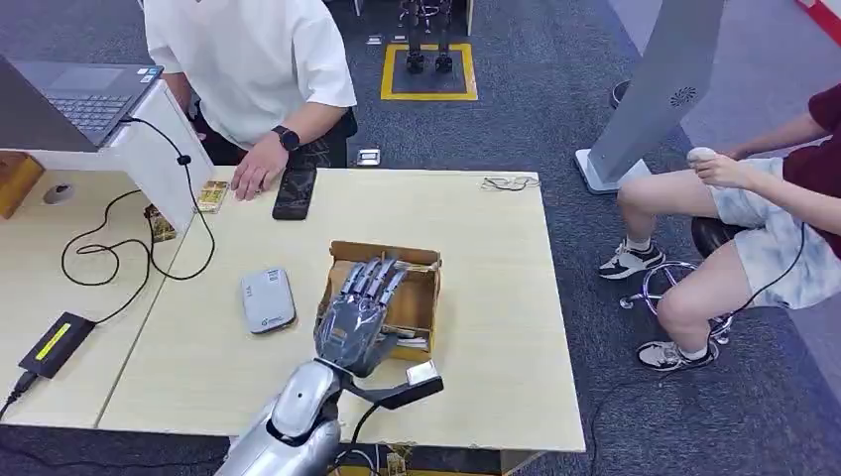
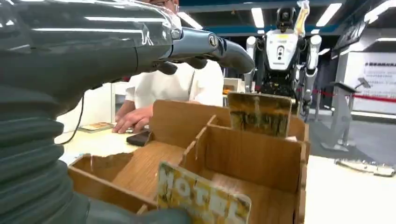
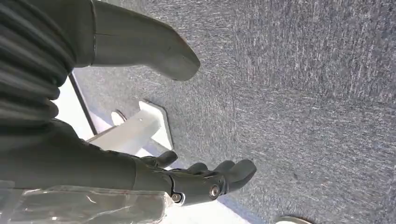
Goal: Pass the card to the sensor for recognition and then transmit it.
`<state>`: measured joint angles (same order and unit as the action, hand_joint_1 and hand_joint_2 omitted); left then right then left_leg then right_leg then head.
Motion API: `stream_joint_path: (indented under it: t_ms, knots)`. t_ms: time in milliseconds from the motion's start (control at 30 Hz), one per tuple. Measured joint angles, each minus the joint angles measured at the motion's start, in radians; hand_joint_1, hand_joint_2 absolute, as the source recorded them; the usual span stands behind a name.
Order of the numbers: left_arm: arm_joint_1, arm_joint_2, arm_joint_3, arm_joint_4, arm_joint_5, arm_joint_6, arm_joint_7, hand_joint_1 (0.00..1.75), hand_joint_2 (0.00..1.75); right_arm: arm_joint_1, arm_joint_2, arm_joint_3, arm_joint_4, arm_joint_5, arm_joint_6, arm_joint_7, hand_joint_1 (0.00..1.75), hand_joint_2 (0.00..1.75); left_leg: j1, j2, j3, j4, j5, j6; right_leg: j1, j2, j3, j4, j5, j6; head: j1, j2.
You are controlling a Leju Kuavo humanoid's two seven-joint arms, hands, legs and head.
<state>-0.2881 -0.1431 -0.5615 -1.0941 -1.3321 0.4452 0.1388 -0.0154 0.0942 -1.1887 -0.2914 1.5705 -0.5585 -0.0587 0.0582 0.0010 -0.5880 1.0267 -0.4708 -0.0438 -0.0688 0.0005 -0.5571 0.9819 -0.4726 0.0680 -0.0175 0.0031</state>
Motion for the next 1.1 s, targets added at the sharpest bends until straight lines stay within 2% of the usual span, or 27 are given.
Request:
stream_joint_path:
  t_ms: [33,100,200,467,1100]
  knots:
    - [-0.002,0.000,0.000,0.003,-0.001,-0.005,0.002,1.57,1.75,-0.001,0.000,0.001,0.001,0.000,0.000,0.000,0.00,1.75,0.000,0.000,0.000,0.000,0.000,0.000,0.000,0.000,0.000,0.000,0.000,0.000,0.000,0.000]
    - [-0.009,-0.001,-0.007,0.020,-0.004,-0.018,0.002,1.55,1.75,-0.001,-0.002,0.003,0.003,0.000,-0.002,0.000,0.00,1.75,0.000,0.000,0.000,0.000,0.000,0.000,0.000,0.000,0.000,0.000,0.000,0.000,0.000,0.000]
    - [-0.012,-0.003,-0.013,0.029,-0.011,-0.041,0.002,1.75,1.75,-0.003,-0.003,0.008,0.004,0.000,-0.002,0.000,0.00,1.75,0.000,0.000,0.000,0.000,0.000,0.000,0.000,0.000,0.000,0.000,0.000,0.000,0.000,0.000]
    - [-0.011,-0.001,-0.032,0.057,-0.016,-0.085,-0.003,1.75,1.75,-0.003,-0.005,0.014,0.006,0.000,-0.003,-0.004,0.00,1.75,0.000,0.000,0.000,0.000,0.000,0.000,0.000,0.000,0.000,0.000,0.000,0.000,0.000,0.000]
    - [-0.011,0.001,-0.034,0.065,-0.001,-0.087,-0.004,1.75,1.75,-0.008,-0.007,0.014,0.007,0.000,-0.018,-0.022,0.00,1.75,0.000,0.000,0.000,0.000,0.000,0.000,0.000,0.000,0.000,0.000,0.000,0.000,0.000,0.000]
